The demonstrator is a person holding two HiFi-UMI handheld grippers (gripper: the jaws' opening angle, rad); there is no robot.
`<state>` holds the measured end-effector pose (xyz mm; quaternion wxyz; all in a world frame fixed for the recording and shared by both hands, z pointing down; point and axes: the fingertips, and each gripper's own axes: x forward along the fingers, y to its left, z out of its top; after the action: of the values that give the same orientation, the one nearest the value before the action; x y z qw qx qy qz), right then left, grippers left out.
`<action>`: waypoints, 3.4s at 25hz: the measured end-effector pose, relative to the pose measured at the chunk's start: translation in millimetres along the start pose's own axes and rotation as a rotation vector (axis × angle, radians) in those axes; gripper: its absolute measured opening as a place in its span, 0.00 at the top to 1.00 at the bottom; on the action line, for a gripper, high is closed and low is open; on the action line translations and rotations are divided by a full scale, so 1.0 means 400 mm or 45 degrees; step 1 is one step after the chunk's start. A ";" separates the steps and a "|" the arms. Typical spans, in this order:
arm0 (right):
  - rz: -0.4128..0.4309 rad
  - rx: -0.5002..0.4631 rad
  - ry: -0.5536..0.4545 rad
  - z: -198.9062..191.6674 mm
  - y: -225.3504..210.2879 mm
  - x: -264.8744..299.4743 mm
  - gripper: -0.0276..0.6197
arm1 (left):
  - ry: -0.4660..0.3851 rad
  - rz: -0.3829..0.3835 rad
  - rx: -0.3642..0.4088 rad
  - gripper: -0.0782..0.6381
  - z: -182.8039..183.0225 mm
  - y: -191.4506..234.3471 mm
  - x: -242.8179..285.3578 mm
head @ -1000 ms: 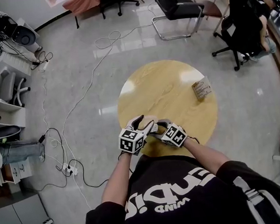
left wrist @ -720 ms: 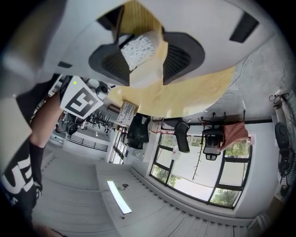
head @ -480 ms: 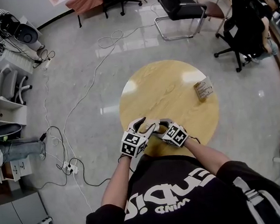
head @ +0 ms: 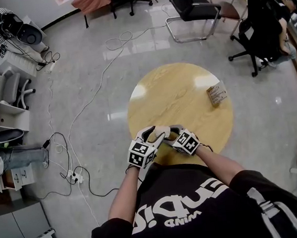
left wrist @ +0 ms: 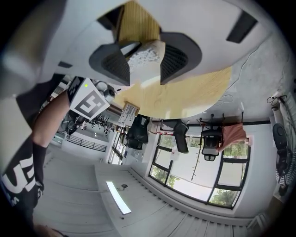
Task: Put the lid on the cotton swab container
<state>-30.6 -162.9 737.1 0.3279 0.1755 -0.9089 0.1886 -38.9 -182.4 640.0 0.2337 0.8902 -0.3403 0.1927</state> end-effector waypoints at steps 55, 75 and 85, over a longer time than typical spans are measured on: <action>-0.029 -0.012 0.018 -0.010 0.018 -0.024 0.58 | 0.236 0.166 0.149 0.72 -0.111 0.006 0.001; -0.129 0.055 -0.495 0.261 0.059 -0.408 0.68 | -0.140 0.242 0.121 0.76 0.125 -0.050 -0.191; -0.423 0.154 -0.801 0.337 0.010 -0.626 0.91 | -0.385 0.392 0.037 0.86 0.190 -0.044 -0.351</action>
<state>77.4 -172.3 474.1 0.0474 0.3894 -0.9116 0.1230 -110.2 -140.2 502.4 0.1349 0.8497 -0.5007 0.0951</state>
